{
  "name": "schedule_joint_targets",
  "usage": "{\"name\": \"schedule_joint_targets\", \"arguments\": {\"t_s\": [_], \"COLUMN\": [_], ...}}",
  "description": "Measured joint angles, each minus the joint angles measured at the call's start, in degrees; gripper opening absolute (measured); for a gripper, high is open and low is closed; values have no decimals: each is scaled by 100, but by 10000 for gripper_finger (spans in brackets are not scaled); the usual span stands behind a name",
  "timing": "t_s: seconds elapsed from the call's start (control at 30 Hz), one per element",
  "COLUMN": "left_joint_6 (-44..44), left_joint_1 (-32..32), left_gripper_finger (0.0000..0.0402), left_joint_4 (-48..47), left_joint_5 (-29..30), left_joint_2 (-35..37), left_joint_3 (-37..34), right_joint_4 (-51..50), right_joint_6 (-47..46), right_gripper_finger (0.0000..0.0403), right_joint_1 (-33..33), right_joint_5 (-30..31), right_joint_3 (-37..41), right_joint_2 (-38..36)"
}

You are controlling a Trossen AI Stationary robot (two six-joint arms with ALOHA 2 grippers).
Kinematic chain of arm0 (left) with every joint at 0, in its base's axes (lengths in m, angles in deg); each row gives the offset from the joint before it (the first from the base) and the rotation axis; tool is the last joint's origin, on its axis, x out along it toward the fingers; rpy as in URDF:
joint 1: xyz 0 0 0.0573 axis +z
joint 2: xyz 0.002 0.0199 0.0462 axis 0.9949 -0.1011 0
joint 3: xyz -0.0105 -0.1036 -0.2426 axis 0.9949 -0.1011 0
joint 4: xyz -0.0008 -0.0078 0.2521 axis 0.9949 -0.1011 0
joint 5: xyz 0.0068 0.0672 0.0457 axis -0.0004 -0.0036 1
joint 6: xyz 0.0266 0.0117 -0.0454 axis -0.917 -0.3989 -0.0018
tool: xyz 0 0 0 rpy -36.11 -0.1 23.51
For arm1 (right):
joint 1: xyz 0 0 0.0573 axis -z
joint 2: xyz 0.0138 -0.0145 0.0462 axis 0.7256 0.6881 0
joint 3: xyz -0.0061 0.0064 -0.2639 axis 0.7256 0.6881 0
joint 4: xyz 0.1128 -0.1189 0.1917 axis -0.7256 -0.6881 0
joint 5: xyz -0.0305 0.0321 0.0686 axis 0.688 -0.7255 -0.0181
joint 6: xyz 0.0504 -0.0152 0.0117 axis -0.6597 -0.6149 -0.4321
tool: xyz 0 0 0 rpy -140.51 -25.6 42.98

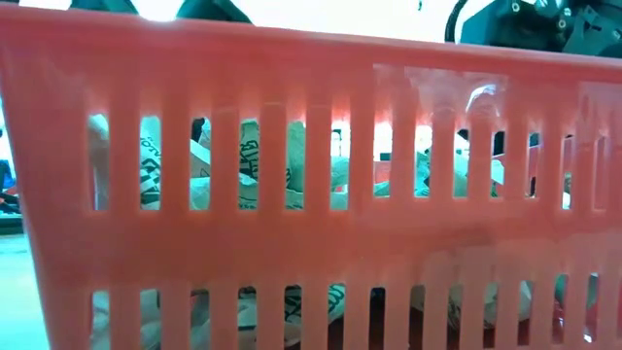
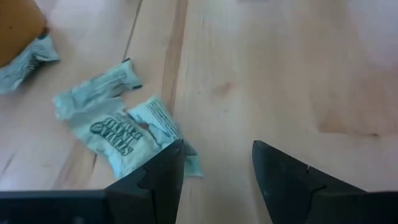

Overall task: Pick and place Stevia / Truvia into bins
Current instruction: Put the stevia packet into the bin

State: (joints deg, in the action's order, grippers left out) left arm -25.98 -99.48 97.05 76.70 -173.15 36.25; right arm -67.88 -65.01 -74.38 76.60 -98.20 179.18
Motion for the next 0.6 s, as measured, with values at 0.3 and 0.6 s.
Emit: {"name": "schedule_joint_targets", "arguments": {"t_s": [0.3,0.6], "left_joint_6": [284,195], "left_joint_1": [30,21], "left_gripper_finger": [173,173], "left_joint_4": [-18,-57], "left_joint_5": [377,475], "left_joint_2": [-44,215], "left_joint_3": [28,60], "right_joint_4": [-3,11], "right_joint_6": [-128,-104], "right_gripper_finger": [83,70], "right_joint_1": [0,0], "right_joint_5": [-2,-3], "right_joint_3": [140,140], "right_joint_2": [0,2]}}
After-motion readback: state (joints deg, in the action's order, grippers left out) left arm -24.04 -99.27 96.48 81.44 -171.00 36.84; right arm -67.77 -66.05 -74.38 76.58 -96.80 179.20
